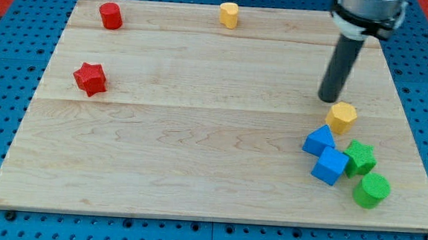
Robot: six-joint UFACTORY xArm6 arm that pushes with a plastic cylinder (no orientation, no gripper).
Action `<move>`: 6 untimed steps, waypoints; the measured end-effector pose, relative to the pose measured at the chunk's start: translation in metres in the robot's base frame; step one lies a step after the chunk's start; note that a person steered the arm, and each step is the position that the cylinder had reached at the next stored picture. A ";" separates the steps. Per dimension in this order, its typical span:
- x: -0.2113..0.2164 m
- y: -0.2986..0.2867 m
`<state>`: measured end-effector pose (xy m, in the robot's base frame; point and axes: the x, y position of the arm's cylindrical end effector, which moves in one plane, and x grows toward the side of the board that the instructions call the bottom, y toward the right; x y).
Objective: Nudge the heart a little bit up
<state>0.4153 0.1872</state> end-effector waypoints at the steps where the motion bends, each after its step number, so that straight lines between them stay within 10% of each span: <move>1: 0.040 0.006; 4: -0.165 -0.160; 6: -0.223 -0.304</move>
